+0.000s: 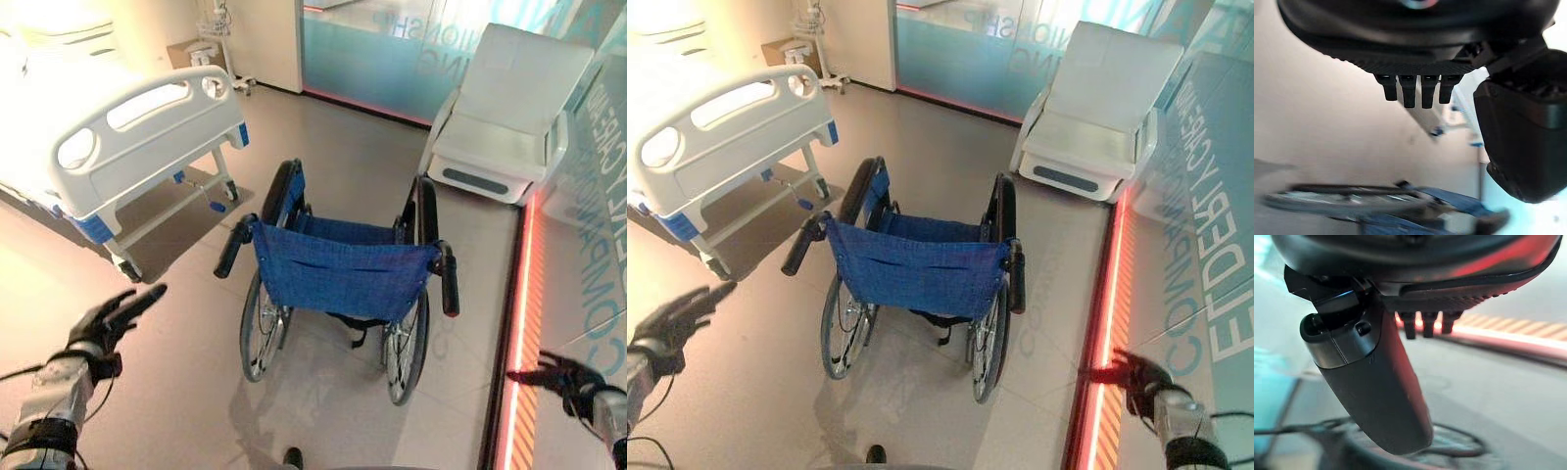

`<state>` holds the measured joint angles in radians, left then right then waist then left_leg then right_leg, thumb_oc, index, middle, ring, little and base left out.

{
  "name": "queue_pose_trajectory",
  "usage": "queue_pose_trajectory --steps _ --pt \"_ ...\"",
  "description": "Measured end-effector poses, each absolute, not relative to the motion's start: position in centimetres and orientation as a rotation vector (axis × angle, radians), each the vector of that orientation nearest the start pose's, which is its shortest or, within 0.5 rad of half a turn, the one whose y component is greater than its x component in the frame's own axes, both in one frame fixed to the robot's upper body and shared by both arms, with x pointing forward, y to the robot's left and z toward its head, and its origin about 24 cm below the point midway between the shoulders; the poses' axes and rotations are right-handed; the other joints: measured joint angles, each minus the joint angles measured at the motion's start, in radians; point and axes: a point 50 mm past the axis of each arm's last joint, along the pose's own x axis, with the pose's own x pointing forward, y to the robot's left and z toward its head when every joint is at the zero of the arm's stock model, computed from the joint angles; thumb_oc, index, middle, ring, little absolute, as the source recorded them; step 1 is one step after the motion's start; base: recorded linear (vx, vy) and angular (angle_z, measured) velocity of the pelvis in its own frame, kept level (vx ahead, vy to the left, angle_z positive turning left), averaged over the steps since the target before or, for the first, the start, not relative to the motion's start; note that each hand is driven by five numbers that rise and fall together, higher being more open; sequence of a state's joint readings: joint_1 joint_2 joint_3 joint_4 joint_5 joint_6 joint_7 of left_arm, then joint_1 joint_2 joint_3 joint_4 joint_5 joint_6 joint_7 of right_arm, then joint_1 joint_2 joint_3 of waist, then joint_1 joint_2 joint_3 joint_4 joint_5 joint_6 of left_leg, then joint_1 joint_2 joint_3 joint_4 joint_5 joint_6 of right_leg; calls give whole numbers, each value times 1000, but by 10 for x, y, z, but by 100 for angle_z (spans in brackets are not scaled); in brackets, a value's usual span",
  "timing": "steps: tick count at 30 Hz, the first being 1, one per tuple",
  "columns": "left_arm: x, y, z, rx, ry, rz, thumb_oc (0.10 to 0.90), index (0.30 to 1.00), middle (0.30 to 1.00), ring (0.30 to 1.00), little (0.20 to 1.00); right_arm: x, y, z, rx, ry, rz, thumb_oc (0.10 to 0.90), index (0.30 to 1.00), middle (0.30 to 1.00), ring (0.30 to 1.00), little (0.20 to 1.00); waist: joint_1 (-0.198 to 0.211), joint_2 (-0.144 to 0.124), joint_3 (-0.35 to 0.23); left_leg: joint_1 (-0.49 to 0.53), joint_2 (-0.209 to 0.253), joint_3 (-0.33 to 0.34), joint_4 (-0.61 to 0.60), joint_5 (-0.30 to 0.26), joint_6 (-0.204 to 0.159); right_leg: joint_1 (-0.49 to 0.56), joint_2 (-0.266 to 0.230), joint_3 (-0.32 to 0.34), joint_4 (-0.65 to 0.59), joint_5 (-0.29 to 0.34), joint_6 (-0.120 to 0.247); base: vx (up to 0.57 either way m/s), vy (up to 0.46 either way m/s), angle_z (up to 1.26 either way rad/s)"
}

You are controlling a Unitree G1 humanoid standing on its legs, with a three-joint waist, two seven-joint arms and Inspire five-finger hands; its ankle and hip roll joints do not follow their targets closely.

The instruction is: Push the wheelchair next to the bed

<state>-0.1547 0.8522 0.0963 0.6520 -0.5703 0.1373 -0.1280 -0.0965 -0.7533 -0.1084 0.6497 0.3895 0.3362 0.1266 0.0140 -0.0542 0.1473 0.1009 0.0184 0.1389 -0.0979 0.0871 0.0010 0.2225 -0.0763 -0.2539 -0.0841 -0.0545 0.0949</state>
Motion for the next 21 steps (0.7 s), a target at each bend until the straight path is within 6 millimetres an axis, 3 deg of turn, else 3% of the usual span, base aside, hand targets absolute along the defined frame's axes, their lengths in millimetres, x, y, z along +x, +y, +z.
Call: queue_pose_trajectory --steps 4,9,15,21 --pt "260 383 80 112 325 289 800 900 900 900 900 249 -363 39 -81 556 -287 800 900 900 900 900 -3 -5 14 0 0 1 0 0 0 0 0 0 -1 0 0 0 0 0" --pt "278 382 115 86 232 247 800 900 900 900 900 280 -345 71 73 412 -209 800 900 900 900 900 -6 -13 32 -2 -2 0 6 0 1 -1 -2 -2 -3 0 0 0 0 0" --pt "285 386 143 82 156 246 800 900 900 900 900 290 -331 90 239 320 -125 800 900 900 900 900 -6 -11 34 -6 -2 1 5 0 1 -1 -2 -5 -4 0 0 5 4 2" --pt "287 382 146 -25 114 218 800 900 900 900 900 294 -322 114 222 256 -64 800 900 900 900 900 -25 -10 34 -10 -2 2 0 0 0 -5 -5 -4 -4 1 2 0 0 0"
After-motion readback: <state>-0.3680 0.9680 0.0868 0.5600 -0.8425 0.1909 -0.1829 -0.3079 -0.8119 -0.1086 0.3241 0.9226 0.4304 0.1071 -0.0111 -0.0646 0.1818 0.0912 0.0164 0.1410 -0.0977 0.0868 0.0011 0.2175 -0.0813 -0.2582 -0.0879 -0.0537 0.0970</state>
